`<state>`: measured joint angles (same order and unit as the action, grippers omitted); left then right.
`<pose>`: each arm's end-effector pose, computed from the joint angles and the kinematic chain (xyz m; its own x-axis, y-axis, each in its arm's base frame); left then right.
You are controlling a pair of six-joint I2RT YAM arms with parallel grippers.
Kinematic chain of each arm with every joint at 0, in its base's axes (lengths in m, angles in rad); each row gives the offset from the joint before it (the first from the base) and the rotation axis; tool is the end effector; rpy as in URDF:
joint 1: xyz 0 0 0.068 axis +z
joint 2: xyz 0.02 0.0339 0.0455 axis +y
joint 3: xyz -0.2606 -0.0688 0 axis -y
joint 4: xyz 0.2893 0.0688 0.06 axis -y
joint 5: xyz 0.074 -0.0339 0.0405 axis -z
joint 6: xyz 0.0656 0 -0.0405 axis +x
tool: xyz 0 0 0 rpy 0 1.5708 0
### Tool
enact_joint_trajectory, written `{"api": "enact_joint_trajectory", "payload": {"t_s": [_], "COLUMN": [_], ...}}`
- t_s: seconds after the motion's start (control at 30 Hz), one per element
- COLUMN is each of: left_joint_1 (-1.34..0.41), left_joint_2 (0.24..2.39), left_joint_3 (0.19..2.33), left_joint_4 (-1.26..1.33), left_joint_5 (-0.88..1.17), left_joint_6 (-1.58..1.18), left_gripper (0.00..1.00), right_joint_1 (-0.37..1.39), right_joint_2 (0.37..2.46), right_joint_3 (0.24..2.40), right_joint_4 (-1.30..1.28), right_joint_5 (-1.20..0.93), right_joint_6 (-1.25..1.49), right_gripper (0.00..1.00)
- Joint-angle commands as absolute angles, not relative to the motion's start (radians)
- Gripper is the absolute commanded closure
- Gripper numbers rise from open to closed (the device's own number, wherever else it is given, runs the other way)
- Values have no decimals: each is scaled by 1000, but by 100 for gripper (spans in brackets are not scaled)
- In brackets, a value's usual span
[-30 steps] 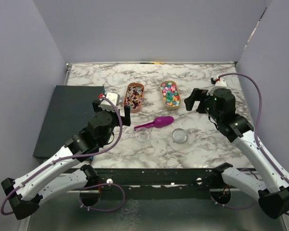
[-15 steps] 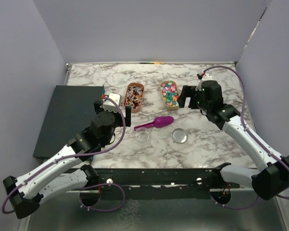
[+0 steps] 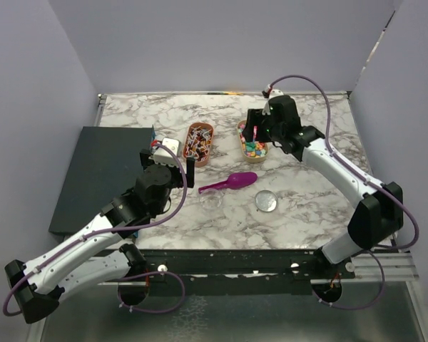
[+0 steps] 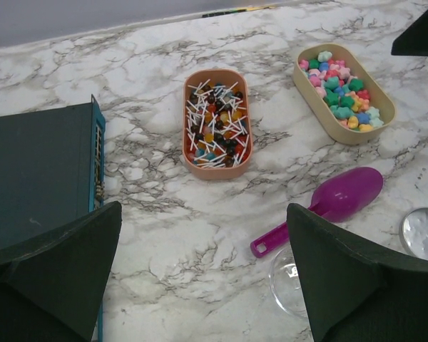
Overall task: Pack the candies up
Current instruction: Move the storage box to the center of the board.
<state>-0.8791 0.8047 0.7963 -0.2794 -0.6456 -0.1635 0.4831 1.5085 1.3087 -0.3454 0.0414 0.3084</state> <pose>0.1901 -0.1676 0.3230 -0.2189 0.0604 -0.9739 0.2144 0.9767 0.0124 0.3719 0.1920 0.3026 -0.5689 0.0440 -0.8212 -0.2730 0.9318 0.2391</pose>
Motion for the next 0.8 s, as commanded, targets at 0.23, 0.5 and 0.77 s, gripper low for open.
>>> {"api": "enact_joint_trajectory", "payload": {"t_s": [0.23,0.5,0.77], "left_joint_1": [-877,-876,-875], "left_joint_2": [773,768,773], "left_joint_3": [827,826,828], "left_joint_4": [-296,-297,-298], "left_joint_5": [-678,-675,-670], "left_joint_6": [-154,-153,-151], "left_gripper": [1,1,1], "right_joint_1": [525,525,525], "right_joint_2": [1836,2039,2144], "right_joint_3": [1558,1709,1755], "right_joint_4": [-444,-519,-557], "right_joint_5": [128,175,236], "right_joint_6": [326,342,355], "right_gripper": [43,58,62]}}
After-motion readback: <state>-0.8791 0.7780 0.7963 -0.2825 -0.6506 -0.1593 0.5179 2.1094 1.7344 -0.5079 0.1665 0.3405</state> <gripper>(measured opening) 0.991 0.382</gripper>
